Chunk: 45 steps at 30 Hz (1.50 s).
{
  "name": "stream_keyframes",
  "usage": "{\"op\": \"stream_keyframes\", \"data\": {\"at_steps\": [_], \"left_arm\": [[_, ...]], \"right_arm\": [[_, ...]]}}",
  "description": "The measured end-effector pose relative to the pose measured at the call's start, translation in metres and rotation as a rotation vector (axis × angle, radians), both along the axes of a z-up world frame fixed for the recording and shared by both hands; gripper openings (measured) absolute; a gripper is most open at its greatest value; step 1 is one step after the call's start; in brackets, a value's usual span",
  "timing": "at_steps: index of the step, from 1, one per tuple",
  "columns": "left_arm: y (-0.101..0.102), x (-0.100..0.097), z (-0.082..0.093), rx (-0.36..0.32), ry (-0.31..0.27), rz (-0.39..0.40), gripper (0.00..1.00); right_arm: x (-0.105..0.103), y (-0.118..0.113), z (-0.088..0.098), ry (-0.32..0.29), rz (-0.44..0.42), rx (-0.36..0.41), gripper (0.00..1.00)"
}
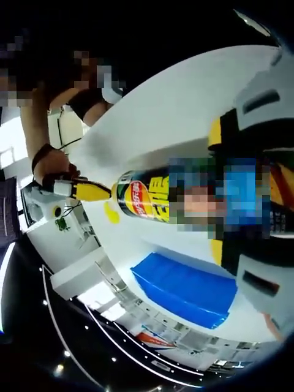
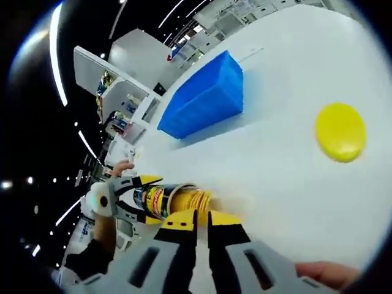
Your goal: Open the lid of the chip container on the table, take out the chips, place them into the box in front of the container, and close the lid
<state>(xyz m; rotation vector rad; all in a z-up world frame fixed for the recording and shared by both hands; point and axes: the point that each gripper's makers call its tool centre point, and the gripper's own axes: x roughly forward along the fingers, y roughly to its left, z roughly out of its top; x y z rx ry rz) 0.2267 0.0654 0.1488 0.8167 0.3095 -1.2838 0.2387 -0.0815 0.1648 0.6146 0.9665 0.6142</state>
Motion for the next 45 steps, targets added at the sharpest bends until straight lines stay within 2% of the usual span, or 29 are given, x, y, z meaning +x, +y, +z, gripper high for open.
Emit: {"op": "stream_keyframes", "data": {"at_steps": [9,15,21,26,29,31,33,35,38,44,45], "left_arm": [[-0.001,-0.002,0.000,-0.002,0.004,-0.002,0.54],[0.000,-0.002,0.000,-0.003,0.005,-0.003,0.54],[0.000,-0.003,0.000,-0.001,0.004,-0.002,0.54],[0.000,-0.004,0.000,-0.001,0.003,-0.003,0.54],[0.000,-0.004,0.000,-0.001,0.003,-0.003,0.54],[0.000,-0.004,0.000,-0.003,0.004,-0.003,0.54],[-0.001,-0.005,0.000,-0.005,0.003,-0.004,0.54],[-0.002,-0.006,0.000,-0.007,0.002,-0.005,0.54],[-0.002,-0.006,0.000,-0.006,0.003,-0.006,0.54],[-0.003,-0.007,0.000,-0.001,0.010,-0.006,0.55],[-0.003,-0.007,0.000,0.001,0.010,-0.006,0.55]], "right_arm": [[0.008,-0.006,-0.005,0.004,-0.002,0.001,0.02],[-0.004,0.001,-0.005,-0.063,0.069,-0.126,0.02],[-0.006,0.011,-0.003,-0.075,0.083,-0.151,0.04],[-0.009,0.014,-0.002,-0.088,0.112,-0.202,0.05],[-0.011,0.013,-0.003,-0.080,0.111,-0.197,0.04],[-0.015,0.016,-0.003,-0.041,0.087,-0.136,0.02],[-0.015,0.012,-0.007,-0.043,0.071,-0.139,0.02],[-0.017,0.014,-0.005,-0.026,0.051,-0.096,0.02],[-0.019,0.012,-0.005,-0.027,0.039,-0.076,0.02],[-0.022,0.014,-0.003,-0.035,0.046,-0.090,0.02],[-0.024,0.015,-0.005,-0.053,0.081,-0.124,0.02]]}}
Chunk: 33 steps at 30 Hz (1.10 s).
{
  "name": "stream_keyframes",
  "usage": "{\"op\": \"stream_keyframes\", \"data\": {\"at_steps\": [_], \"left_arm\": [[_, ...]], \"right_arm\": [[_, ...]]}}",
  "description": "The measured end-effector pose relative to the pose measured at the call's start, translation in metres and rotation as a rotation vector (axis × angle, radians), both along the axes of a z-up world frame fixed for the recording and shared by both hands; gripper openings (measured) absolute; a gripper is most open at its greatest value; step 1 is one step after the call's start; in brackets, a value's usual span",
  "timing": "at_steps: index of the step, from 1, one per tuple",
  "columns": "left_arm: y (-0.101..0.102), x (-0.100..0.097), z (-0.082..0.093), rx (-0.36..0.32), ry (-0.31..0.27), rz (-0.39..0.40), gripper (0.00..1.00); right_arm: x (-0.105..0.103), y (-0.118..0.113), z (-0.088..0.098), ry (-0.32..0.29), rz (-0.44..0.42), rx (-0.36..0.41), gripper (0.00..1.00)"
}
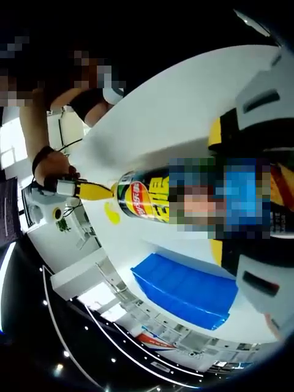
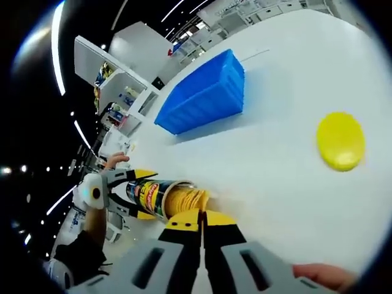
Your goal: Open the lid of the chip container on the table, take out the chips, place them into the box in front of the container, and close the lid
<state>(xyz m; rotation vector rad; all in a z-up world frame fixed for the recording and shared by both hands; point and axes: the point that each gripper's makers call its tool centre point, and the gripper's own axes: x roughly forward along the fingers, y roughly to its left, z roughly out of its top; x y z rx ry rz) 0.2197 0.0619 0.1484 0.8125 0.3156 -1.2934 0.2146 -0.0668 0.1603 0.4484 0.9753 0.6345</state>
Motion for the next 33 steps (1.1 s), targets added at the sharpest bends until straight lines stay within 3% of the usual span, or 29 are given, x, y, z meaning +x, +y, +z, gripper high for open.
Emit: {"op": "stream_keyframes", "data": {"at_steps": [3,8,11,26,33], "left_arm": [[0.000,0.000,0.000,0.004,-0.001,0.000,0.55],[0.000,0.001,-0.001,0.006,-0.003,0.002,0.55],[0.001,0.002,-0.001,0.005,-0.004,0.002,0.55],[0.001,0.004,-0.001,0.003,0.001,0.001,0.55],[0.002,0.005,-0.001,0.010,0.001,0.005,0.55]], "right_arm": [[0.003,0.001,-0.001,-0.019,0.040,-0.058,0.02],[0.003,0.010,-0.004,-0.027,0.057,-0.076,0.02],[0.010,0.004,-0.003,-0.022,0.050,-0.079,0.02],[0.011,-0.022,0.021,-0.025,-0.030,0.036,0.02],[0.012,-0.027,0.032,-0.048,-0.036,0.054,0.02]]}}
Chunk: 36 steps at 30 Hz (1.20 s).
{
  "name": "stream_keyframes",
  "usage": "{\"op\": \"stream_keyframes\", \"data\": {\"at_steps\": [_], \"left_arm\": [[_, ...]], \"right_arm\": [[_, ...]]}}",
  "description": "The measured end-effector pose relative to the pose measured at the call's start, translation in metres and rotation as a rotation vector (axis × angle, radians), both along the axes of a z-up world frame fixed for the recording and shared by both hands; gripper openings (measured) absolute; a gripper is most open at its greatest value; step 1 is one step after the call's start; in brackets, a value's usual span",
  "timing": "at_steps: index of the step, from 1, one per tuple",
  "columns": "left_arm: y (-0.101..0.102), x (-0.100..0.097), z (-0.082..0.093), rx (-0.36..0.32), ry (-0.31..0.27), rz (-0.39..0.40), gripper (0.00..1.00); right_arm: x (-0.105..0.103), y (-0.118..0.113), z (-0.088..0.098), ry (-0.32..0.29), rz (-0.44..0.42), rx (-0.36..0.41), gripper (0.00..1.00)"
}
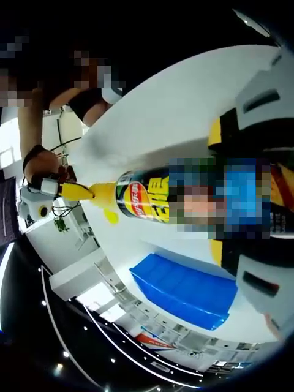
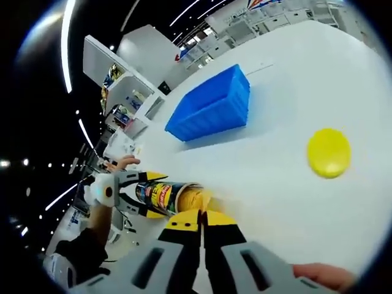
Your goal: Open the lid of the chip container on the table, take out the chips, place them into the box in front of the container, and close the lid
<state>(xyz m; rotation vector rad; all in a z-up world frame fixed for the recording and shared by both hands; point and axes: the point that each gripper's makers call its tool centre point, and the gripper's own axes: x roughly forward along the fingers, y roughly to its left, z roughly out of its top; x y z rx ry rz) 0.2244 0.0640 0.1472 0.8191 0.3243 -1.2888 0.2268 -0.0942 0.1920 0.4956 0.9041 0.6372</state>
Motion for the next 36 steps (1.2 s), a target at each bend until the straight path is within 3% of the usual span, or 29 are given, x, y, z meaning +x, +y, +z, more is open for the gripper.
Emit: {"op": "stream_keyframes", "data": {"at_steps": [11,15,20,28,32,36], "left_arm": [[0.001,0.002,0.000,-0.002,0.010,0.002,0.55],[-0.001,0.000,0.000,-0.004,0.011,0.003,0.55],[0.000,0.000,0.000,-0.004,0.015,0.003,0.55],[0.000,-0.001,0.000,-0.001,0.013,0.003,0.55],[-0.001,-0.001,0.000,-0.001,0.017,0.005,0.56],[-0.001,0.000,0.000,-0.004,0.023,0.009,0.56]], "right_arm": [[0.001,-0.006,0.004,-0.009,-0.010,0.001,0.02],[-0.003,-0.002,0.013,-0.029,-0.019,0.012,0.02],[0.006,-0.004,0.036,-0.072,-0.030,0.043,0.02],[0.030,-0.012,0.091,-0.221,-0.081,0.100,0.02],[0.049,-0.023,0.126,-0.391,-0.132,0.014,0.02],[0.059,-0.020,0.153,-0.501,-0.163,-0.003,0.02]]}}
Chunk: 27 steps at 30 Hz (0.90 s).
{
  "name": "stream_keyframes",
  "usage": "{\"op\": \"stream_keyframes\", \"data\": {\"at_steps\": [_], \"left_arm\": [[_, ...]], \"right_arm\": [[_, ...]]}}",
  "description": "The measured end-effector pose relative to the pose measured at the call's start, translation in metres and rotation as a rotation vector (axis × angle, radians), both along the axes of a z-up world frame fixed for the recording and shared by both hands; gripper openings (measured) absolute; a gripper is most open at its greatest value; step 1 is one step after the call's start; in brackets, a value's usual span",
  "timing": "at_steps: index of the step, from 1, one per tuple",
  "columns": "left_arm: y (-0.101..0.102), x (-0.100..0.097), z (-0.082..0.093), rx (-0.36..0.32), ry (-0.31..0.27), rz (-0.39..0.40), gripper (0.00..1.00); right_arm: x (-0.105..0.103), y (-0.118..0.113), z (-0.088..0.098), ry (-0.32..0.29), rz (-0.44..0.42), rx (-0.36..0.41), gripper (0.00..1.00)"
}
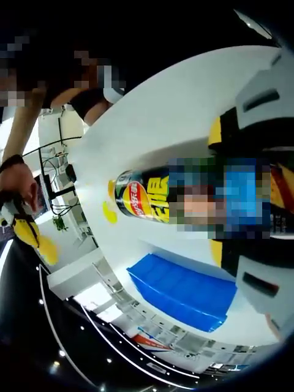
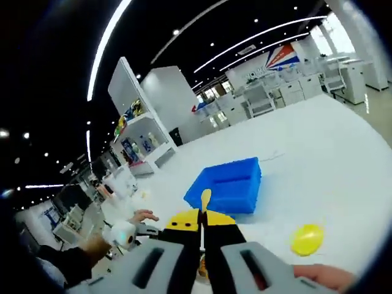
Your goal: Open the lid of the chip container on the table, take out the chips, place them into the box in front of the container, and close the lid
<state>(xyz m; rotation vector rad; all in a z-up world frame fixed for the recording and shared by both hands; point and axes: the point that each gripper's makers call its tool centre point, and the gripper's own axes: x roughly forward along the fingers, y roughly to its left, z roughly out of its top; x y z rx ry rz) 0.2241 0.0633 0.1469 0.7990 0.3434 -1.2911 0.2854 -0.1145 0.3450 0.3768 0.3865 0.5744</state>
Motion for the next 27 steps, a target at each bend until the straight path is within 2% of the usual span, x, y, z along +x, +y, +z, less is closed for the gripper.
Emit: {"op": "stream_keyframes", "data": {"at_steps": [1,6,10,11,19,22,24,27], "left_arm": [[0.000,0.000,0.000,0.000,0.000,0.000,0.56],[0.000,0.000,0.000,-0.001,0.004,-0.002,0.56],[0.000,0.001,-0.001,0.006,0.011,-0.001,0.56],[0.000,0.001,-0.001,0.005,0.011,-0.002,0.56],[0.000,0.002,-0.001,-0.001,0.007,-0.002,0.56],[0.001,0.002,-0.001,-0.003,0.006,-0.002,0.56],[0.001,0.002,-0.001,-0.006,0.005,-0.003,0.56],[0.001,0.002,-0.001,-0.008,0.005,-0.004,0.56]], "right_arm": [[0.003,0.000,0.005,-0.022,-0.013,-0.012,0.02],[0.022,0.004,0.034,-0.216,-0.084,-0.153,0.02],[0.037,0.018,0.045,-0.362,-0.114,-0.312,0.02],[0.043,0.023,0.045,-0.401,-0.121,-0.381,0.02],[0.088,0.065,0.023,-0.565,-0.134,-0.683,0.02],[0.110,0.079,0.010,-0.636,-0.141,-0.841,0.02],[0.122,0.085,-0.001,-0.657,-0.135,-0.912,0.02],[0.136,0.095,-0.018,-0.656,-0.102,-0.974,0.02]]}}
